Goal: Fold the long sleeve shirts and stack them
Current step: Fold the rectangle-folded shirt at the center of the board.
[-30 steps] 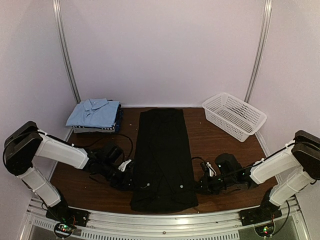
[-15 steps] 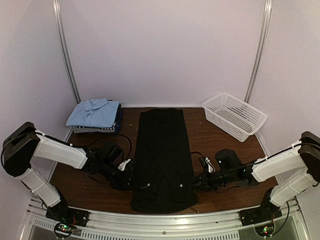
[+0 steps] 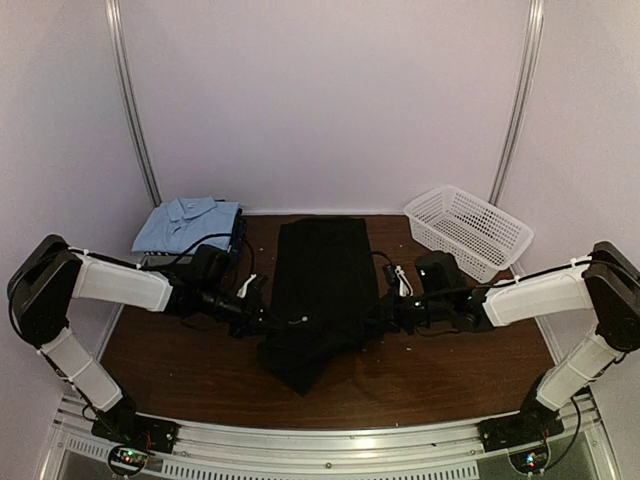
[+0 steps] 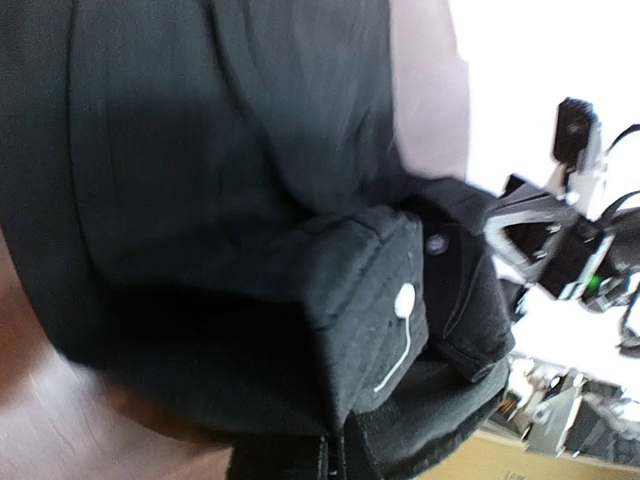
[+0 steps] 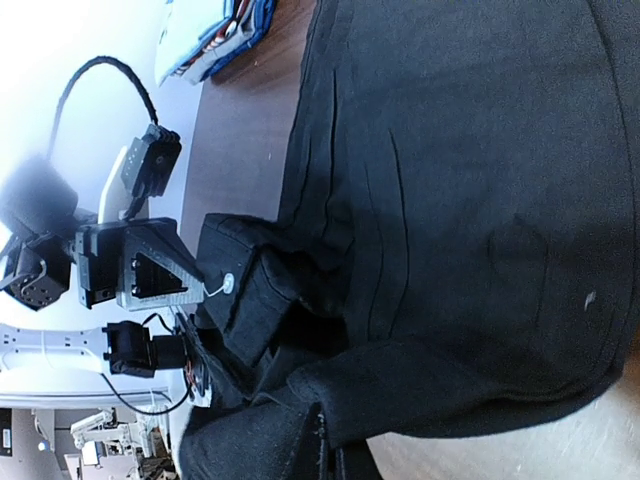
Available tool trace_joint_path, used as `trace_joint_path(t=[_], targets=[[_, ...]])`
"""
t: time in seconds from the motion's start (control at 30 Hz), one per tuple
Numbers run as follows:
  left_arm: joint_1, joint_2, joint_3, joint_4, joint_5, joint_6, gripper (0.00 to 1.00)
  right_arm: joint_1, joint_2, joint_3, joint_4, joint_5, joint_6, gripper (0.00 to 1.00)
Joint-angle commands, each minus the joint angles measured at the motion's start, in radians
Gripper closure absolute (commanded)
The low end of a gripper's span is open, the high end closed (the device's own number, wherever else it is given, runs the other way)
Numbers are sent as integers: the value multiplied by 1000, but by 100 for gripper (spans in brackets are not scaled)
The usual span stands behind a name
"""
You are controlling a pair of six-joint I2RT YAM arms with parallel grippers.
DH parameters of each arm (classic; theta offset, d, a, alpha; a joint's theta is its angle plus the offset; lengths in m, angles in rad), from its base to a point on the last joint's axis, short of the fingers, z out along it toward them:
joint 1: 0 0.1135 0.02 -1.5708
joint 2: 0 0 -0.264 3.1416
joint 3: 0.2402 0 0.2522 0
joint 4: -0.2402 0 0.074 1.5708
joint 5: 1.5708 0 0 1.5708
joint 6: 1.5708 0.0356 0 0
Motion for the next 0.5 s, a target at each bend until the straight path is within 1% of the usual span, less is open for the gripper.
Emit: trace_joint_path(t=[0.0, 0.1, 0.23, 0.37, 0.47], targets=[[87, 66, 85, 180, 53, -92, 100, -78, 120, 122, 24, 11, -78, 100], [133, 125, 122, 203, 19, -124, 100, -130, 225, 213, 21, 5, -96, 100], [168, 210, 153, 277, -11, -161, 100, -181, 343, 272, 99, -14, -52, 100], [169, 287, 199, 291, -12, -159, 100, -188, 401, 303, 146, -21, -16, 100], [169, 307, 203, 283, -10, -149, 100, -189, 396, 282, 155, -4, -7, 100]])
